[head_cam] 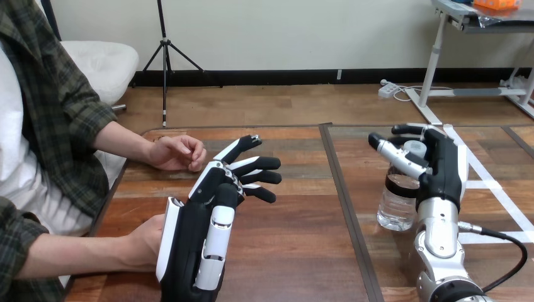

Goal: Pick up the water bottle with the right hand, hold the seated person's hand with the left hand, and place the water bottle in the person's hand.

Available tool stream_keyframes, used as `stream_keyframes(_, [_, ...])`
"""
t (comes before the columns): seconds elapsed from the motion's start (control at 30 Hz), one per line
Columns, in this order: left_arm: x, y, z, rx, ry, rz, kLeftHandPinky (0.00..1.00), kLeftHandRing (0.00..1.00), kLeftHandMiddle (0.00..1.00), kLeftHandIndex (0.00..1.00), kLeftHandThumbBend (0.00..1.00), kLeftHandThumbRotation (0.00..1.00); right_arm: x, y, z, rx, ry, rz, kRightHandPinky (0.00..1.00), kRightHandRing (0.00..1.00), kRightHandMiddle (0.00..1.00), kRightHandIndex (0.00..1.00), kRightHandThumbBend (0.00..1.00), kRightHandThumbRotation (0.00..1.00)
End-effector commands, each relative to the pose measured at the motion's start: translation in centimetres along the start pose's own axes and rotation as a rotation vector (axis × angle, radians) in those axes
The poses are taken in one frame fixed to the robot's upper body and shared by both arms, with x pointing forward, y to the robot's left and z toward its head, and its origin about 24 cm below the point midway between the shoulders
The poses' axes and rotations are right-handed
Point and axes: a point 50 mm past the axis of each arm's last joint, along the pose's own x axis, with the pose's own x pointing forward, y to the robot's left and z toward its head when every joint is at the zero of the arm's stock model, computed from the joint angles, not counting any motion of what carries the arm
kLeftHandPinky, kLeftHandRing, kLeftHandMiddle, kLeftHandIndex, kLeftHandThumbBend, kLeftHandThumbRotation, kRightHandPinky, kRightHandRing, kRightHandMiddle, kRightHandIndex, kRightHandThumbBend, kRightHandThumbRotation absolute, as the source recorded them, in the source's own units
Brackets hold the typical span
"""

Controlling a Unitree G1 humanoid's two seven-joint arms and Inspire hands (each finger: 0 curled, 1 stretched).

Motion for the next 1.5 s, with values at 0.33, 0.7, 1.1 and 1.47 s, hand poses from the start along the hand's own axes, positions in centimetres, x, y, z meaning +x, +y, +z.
stream_keyframes(0.33, [1.6,-0.8,0.2,-0.033,-0.066,-0.002,0.52,0.63,0.69,0.79,0.30,0.98,1.0,0.8,3.9,0.048,-0.223,0.046,0.35,0.41,0.46,0.45,0.74,0.00])
stream_keyframes(0.7, [1.7,-0.9,0.2,-0.033,-0.070,-0.003,0.51,0.62,0.68,0.78,0.30,0.97,1.0,0.5,3.0,-0.062,-0.174,0.075,0.40,0.45,0.51,0.52,0.79,0.00])
stream_keyframes(1.1, [1.6,-0.8,0.2,-0.012,-0.077,-0.008,0.51,0.63,0.68,0.78,0.31,0.98,1.0,0.2,1.9,-0.245,-0.109,0.176,0.70,0.76,0.80,0.78,0.82,0.00])
stream_keyframes(1.47, [1.5,-0.7,0.3,-0.013,-0.072,-0.003,0.51,0.63,0.68,0.79,0.33,0.99,1.0,0.1,1.2,-0.293,-0.040,0.231,0.87,0.90,0.91,0.90,0.85,0.06])
